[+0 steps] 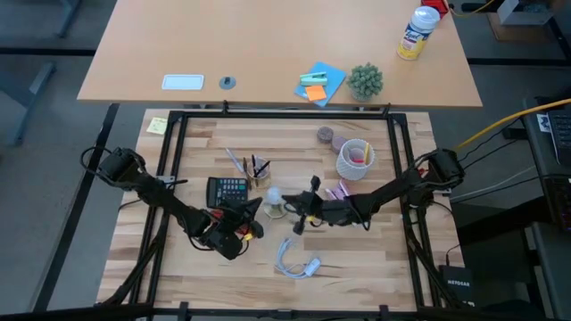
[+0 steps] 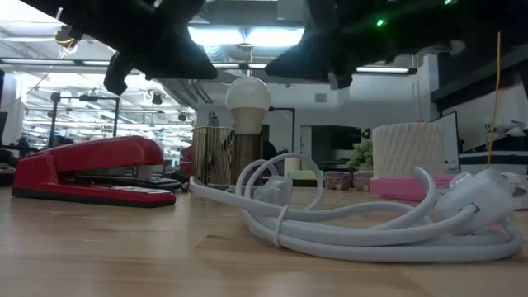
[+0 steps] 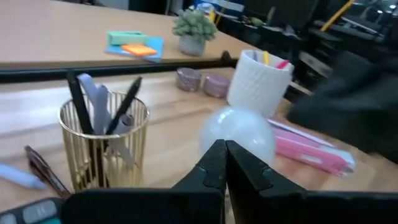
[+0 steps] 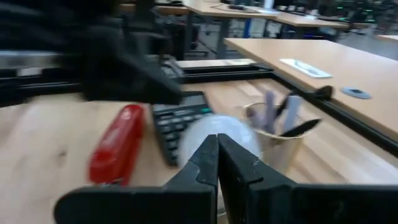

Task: Screw lightbulb
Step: Remove the white lightbulb from the gold lamp

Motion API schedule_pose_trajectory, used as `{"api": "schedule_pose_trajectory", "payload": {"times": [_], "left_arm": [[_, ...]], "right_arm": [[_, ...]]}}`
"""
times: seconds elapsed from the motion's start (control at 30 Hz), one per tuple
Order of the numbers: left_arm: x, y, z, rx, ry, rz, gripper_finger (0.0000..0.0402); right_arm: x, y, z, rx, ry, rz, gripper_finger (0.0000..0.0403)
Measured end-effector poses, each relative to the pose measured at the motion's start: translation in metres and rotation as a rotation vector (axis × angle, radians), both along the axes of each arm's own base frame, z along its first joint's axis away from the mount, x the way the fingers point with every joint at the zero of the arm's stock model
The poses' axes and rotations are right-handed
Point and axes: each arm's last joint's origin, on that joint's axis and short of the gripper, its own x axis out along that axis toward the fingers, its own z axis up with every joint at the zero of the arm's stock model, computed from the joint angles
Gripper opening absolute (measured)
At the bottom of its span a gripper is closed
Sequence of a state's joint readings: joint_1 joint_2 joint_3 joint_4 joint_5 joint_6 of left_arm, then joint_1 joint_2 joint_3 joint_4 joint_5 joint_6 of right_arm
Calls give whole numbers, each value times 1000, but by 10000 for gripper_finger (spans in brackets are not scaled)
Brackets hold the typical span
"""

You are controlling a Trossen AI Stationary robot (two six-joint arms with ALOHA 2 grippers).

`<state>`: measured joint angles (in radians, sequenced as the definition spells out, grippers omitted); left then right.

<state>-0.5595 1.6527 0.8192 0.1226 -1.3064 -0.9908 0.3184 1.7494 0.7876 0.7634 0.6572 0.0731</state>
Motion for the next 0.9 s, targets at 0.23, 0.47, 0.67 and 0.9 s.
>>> {"api": "schedule_pose_trajectory", "payload": {"times": [0.23, 0.47, 0.67, 0.9], "left_arm": [[11, 26, -1, 13, 36, 73, 0], [22, 44, -5, -108, 103, -13, 0], [19, 37, -6, -104, 111, -37, 0], [15, 28, -6, -120, 94, -58, 0]], "right_arm": [[-1, 14, -11, -3, 43, 83, 7], [5, 1, -28, 13, 82, 37, 7], [7, -7, -29, 16, 84, 13, 7], [6, -9, -29, 1, 82, -52, 7]]}}
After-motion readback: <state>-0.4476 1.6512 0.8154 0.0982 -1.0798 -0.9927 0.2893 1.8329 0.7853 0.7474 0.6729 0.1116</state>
